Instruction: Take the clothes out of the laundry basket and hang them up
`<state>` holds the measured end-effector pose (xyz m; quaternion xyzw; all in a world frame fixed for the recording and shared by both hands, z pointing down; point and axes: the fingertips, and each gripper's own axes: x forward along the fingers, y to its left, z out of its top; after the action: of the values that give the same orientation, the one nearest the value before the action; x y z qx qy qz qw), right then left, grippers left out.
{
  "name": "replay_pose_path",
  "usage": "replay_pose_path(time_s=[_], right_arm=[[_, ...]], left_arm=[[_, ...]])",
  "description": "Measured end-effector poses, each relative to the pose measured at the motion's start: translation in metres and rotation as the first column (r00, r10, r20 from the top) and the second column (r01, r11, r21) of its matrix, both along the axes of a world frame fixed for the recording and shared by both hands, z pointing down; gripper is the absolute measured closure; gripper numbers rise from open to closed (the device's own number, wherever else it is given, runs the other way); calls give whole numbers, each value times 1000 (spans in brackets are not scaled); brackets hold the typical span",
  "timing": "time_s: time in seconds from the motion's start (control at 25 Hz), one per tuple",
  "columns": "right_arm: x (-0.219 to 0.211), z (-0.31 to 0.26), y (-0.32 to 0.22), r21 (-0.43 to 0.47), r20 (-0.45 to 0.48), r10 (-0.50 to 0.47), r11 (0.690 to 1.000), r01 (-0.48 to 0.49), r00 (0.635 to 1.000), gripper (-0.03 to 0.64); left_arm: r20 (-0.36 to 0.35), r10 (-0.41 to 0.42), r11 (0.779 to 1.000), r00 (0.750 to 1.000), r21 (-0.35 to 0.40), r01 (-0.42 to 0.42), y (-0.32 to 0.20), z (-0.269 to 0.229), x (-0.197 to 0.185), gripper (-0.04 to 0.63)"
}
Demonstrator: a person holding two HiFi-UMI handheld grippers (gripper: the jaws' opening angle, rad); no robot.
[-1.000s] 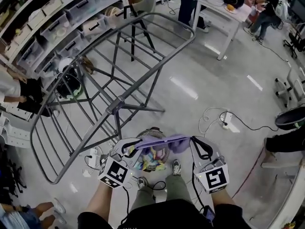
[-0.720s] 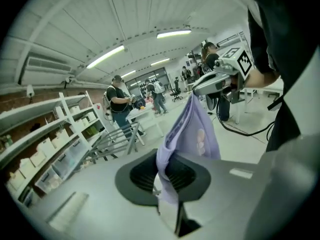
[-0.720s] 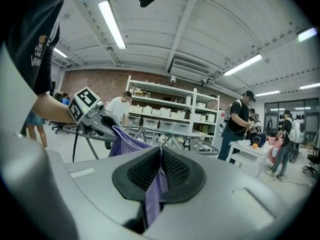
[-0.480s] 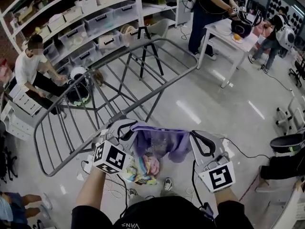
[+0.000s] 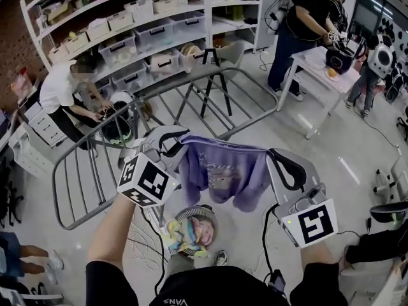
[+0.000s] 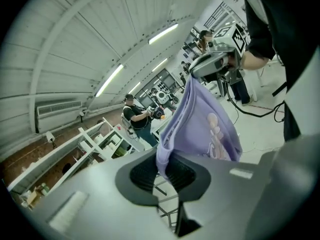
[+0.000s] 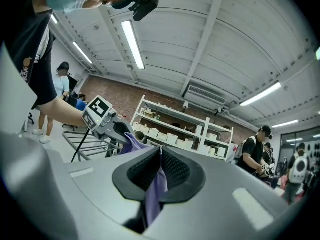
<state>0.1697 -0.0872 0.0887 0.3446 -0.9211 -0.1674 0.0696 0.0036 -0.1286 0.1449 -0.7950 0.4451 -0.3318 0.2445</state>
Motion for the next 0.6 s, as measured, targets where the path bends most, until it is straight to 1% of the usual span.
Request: replay_pose_path(time_s=[0.16,0.24,0.32,0.44,0.52,0.6], right_arm=[[-27,-20,-11,51,-25,58,997,-56,998,600],[-39,-31,-20,78,-25,86,993,-84,996,600],[-50,-43,-29,103,-23,135,986,-132,991,600],[-65,-65,-42,143,-24,232,964,-226,972,600],[-75,-86,-51,184,-20,278,945,-270,960,600],[-85,-106,-60,223,-16,324,923,-312,946,600]], left_arm=[[30,32,998,999,49,-33,-24,-27,-22,565],[28,55,996,998,64,-57,-37,-38,-31,565],[23,93,992,995,85,-94,-51,-52,-40,565],[19,153,979,988,130,-154,-74,-80,-54,565],[23,179,971,984,157,-180,-87,-102,-62,565],[21,205,964,979,166,-206,-103,-124,-70,565]])
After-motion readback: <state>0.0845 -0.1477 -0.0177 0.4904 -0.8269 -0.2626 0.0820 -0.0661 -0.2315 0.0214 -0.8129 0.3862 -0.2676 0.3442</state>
